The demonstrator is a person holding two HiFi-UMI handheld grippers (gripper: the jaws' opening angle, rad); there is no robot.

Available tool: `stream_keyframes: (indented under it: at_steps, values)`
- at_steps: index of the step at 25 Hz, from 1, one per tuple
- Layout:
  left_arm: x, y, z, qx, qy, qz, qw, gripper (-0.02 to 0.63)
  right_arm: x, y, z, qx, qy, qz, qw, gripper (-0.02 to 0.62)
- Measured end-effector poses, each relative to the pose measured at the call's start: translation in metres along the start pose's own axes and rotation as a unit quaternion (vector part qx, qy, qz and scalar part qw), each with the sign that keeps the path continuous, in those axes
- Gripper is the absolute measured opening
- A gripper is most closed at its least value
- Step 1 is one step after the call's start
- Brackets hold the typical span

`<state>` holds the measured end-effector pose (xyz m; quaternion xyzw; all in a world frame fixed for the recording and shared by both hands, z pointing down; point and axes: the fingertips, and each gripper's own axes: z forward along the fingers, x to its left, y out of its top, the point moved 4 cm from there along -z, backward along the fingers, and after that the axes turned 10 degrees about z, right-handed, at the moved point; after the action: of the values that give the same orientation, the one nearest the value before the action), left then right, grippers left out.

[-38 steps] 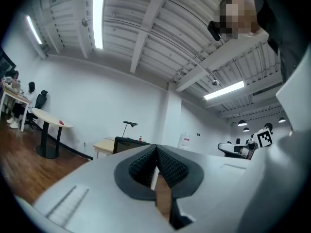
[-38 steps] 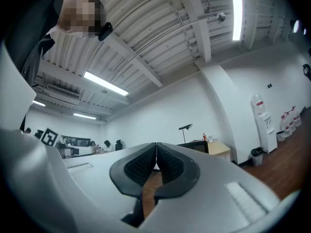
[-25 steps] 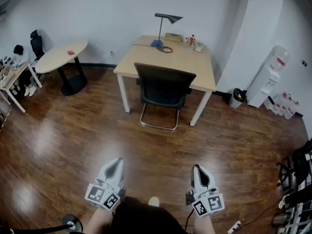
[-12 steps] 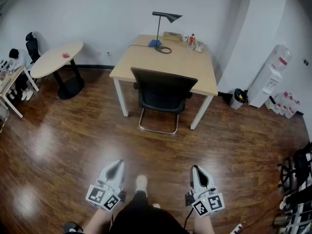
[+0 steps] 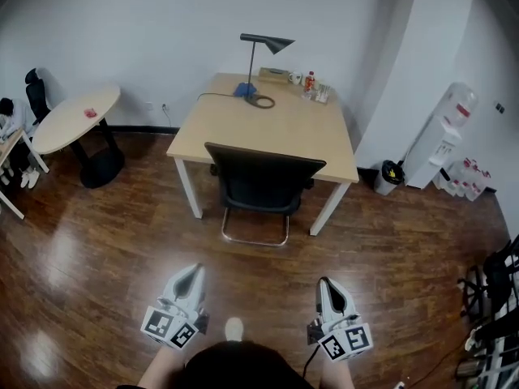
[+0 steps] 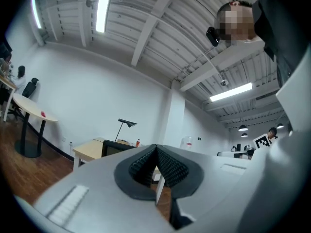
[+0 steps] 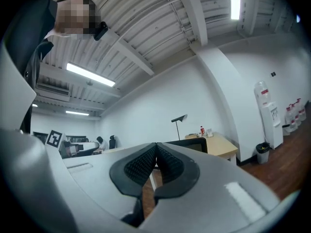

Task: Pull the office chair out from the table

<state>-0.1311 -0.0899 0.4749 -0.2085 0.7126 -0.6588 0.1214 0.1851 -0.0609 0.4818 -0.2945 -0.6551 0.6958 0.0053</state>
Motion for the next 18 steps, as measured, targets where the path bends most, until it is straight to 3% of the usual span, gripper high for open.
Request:
stream_keyframes:
  at_steps: [10, 18]
  values:
    - [0.062, 0.000, 0.064, 0.007, -0.028, 0.017, 0.9994, 0.002, -0.004, -0.002, 0.087, -0.007, -0.005, 0.002, 1.000, 0.015]
    - [0.092, -0.018, 0.089, 0.030, -0.023, -0.003, 0.9993, 0.002, -0.014, -0.011, 0.124, 0.023, -0.010, -0.001, 1.000, 0.015]
